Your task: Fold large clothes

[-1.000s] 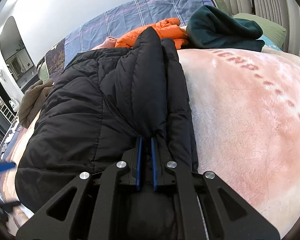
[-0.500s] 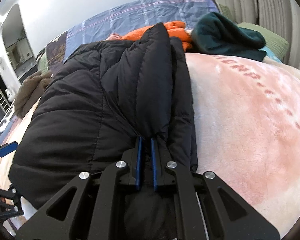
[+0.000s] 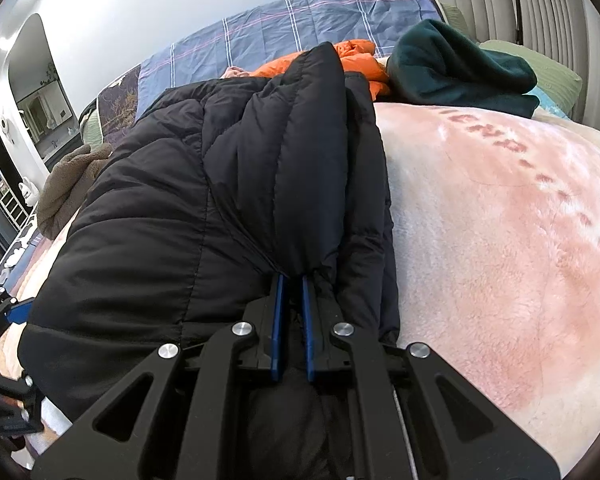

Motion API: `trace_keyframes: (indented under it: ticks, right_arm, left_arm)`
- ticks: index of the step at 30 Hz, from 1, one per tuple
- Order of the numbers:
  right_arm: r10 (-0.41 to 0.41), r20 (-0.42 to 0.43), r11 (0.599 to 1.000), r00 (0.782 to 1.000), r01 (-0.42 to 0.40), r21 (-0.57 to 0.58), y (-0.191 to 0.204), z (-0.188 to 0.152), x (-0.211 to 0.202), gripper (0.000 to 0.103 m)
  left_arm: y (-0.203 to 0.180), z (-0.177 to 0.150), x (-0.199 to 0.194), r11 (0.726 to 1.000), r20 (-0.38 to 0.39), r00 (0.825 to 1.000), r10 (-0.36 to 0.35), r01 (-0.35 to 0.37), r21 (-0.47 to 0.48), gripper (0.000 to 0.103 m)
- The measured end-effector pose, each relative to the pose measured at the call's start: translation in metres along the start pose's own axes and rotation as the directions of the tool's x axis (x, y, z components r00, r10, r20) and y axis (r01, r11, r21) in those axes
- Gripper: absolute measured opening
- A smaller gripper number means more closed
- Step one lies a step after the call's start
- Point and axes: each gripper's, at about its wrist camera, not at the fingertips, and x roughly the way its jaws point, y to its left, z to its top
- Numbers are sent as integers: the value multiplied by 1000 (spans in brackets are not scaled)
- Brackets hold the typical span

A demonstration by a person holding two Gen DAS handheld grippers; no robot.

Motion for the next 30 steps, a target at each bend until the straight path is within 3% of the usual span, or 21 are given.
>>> trace_keyframes:
  ticks: [4, 6, 9, 13, 16, 18, 20, 22, 24, 27, 29, 30]
  right_arm:
    - [-5, 1, 1000, 1000, 5, -2, 0, 0, 0, 7]
    - [-14, 1, 1000, 1000, 14, -10, 2, 0, 0, 7]
    - [2, -5, 1000, 1000, -2, -25, 4, -1, 0, 7]
    - [-2, -9, 999, 1000, 2, -53, 6, 0, 1, 7]
    - [15, -10, 999, 1000, -15, -31, 0, 2, 2, 7]
    - [28, -11, 999, 1000, -28, -17, -4, 2, 3, 7]
    - [46, -12, 999, 999, -46, -3, -8, 3, 3, 7]
    - [59, -12, 998, 998, -59, 8, -11, 3, 3, 7]
    - [71, -13, 997, 997, -70, 17, -13, 3, 3, 7]
    - [86, -15, 996, 996, -86, 31, -16, 3, 3, 7]
    - [86, -15, 996, 996, -86, 30, -15, 3, 3, 7]
    - [86, -15, 996, 996, -85, 29, -16, 3, 3, 7]
  left_arm:
    - [-8, 1, 6, 995, 4, 997, 77, -77, 58, 73]
    - [-5, -4, 14, 983, -15, 985, 170, -168, 81, 74]
    - [9, -15, 11, 979, -26, 981, 192, -190, 70, 75]
    - [6, -22, 4, 963, -6, 971, 239, -236, 129, 75]
    - [7, -20, -3, 974, -20, 984, 179, -175, 148, 72]
    - [14, -19, -15, 991, -55, 998, 43, -35, 131, 57]
    - [26, -18, -29, 994, -89, 994, -70, 77, 77, 48]
    - [49, -7, -48, 985, -66, 983, -172, 172, 0, 45]
    - [62, 6, -64, 983, 9, 984, -180, 180, -31, 41]
    - [67, 34, -68, 993, 130, 985, -112, 115, -14, 41]
    - [67, 52, -55, 989, 166, 976, -142, 148, -26, 41]
    - [64, 61, -39, 977, 155, 968, -199, 207, -40, 42]
